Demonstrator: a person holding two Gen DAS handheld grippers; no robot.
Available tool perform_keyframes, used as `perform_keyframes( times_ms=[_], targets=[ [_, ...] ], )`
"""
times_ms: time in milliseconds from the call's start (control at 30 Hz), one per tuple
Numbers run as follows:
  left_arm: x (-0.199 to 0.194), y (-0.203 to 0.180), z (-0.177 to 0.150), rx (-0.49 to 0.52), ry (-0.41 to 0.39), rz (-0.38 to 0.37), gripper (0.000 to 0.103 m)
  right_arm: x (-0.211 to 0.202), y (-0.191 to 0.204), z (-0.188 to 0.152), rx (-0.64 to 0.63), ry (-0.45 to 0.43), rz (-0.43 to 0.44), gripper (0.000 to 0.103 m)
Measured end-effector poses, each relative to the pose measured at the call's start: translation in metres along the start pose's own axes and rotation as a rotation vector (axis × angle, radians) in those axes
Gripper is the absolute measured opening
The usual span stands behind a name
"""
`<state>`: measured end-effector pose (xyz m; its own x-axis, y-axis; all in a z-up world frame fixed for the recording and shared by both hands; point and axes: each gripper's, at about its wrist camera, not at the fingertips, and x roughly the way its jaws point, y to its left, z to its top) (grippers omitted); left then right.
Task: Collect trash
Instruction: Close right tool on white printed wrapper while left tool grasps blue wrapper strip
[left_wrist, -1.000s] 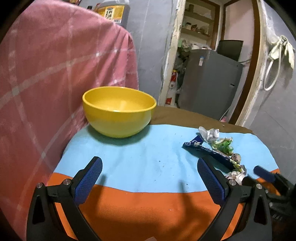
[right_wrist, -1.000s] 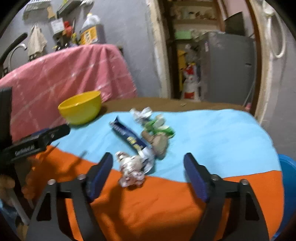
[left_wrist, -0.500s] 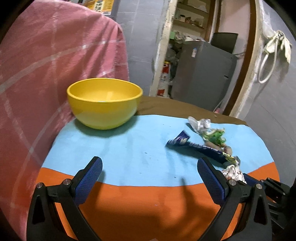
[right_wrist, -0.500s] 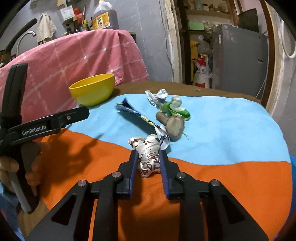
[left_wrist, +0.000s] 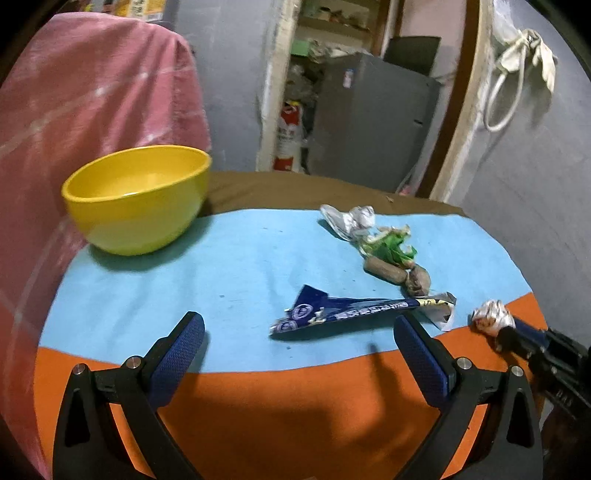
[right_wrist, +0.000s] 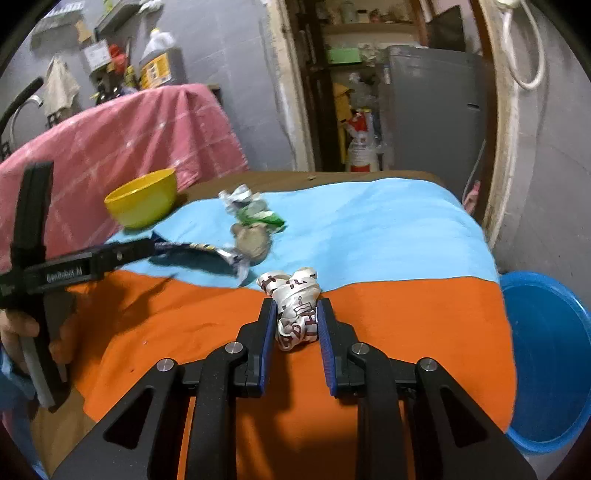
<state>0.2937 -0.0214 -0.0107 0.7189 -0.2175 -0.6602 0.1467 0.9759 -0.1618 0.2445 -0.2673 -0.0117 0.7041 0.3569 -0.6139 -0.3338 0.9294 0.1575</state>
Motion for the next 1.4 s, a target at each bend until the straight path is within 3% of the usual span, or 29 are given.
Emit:
perform_keyframes(
  times_ms=[300, 400, 567, 833, 1133, 1400],
  targets=[
    [0.014, -0.003, 0.009, 0.033, 0.013, -0.05, 0.099, 0.007, 0.001, 0.002, 0.008, 0.002, -0.011, 0.02],
    [0.014, -0.003, 0.009, 0.045, 0.01, -0.065, 0.091, 0.008, 0.001, 0.001, 0.009, 0.004, -0.011, 0.021],
    [0.018, -0.006, 0.01, 0.064, 0.036, -0.089, 0.066, 0.009, 0.0, 0.0, 0.016, 0.005, -0.006, 0.021],
    [0.018, -0.011, 0.009, 0.084, 0.047, -0.114, 0.037, 0.01, 0.0, 0.001, 0.017, 0.006, -0.005, 0.021],
    [0.018, -0.013, 0.006, 0.103, 0.066, -0.123, 0.013, 0.01, 0.0, 0.001, 0.017, 0.006, -0.006, 0.021],
    [0.011, -0.019, -0.002, 0.133, 0.079, -0.154, 0.003, 0.011, -0.001, 0.0, 0.015, 0.006, -0.007, 0.021]
  ],
)
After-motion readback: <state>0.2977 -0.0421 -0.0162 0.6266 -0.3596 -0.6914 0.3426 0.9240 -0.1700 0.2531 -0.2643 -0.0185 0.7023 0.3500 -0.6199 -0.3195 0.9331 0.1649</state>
